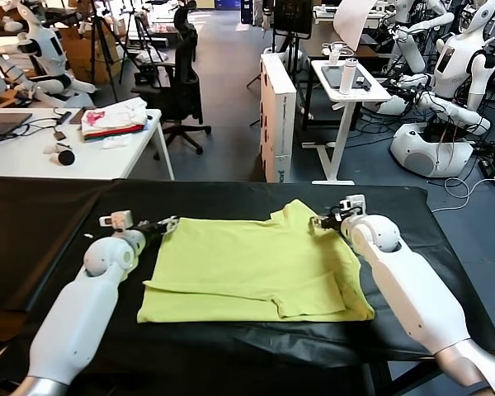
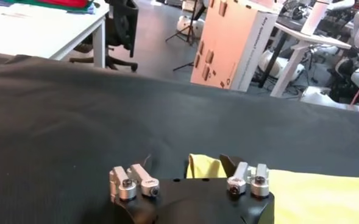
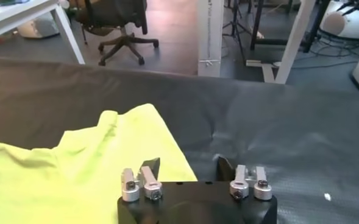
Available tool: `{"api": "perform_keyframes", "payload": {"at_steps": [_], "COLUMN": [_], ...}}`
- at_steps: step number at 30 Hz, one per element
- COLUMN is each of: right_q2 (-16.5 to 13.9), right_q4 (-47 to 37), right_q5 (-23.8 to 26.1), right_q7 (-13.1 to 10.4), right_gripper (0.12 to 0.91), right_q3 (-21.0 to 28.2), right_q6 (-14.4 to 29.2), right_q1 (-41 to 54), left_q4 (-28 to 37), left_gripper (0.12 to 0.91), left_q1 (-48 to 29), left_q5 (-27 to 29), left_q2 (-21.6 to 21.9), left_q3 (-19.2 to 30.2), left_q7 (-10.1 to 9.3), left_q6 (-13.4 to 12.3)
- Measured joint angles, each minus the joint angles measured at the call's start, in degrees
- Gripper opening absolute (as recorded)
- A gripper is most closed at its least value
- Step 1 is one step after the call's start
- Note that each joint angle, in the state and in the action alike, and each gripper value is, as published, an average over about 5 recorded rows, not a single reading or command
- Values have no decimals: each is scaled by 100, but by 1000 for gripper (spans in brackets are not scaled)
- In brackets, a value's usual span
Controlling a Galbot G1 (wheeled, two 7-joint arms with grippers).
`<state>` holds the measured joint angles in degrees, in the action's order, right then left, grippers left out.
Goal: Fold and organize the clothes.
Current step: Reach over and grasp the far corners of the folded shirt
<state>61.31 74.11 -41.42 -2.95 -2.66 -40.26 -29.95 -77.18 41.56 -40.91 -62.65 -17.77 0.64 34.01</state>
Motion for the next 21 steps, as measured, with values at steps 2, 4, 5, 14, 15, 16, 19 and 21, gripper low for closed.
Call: {"api": "perform_keyframes", "payload": {"at_steps": [2,4,5,14,15,16,19,21], "right_q2": [-1,-2,-2,1,-1,-7,-52,-99], "right_q4": [6,8,6,77,103,135,274,405], "right_q5": [3,17,30,48,27,-1,-101,-155], "right_q7": [3,11,17,96,99,100,88,58], "right_gripper": [213,155,142,139,139,139,139,139], "right_q3": [-1,-1,-3,-126,-154,-186,-300,-377], "right_q6": [5,28,52,429,476,518,579,563], "right_q1": [-2,-5,-7,-104,-125,-150,-247,-325], "left_q4": [-35,-50,-49,-95,-119,-146,-255,-360], "left_gripper": [334,253,237,199,199,199,199,198], "left_q1": [17,25,26,67,80,94,149,202], "left_q5": [7,19,28,35,22,3,-76,-147], "left_q2": [3,2,1,-9,-10,-10,3,27], "left_q3": [13,23,25,-21,-41,-62,-126,-173], "left_q7": [53,80,86,81,74,66,33,-3], "left_q6": [2,-7,-17,-147,-152,-155,-150,-142]}}
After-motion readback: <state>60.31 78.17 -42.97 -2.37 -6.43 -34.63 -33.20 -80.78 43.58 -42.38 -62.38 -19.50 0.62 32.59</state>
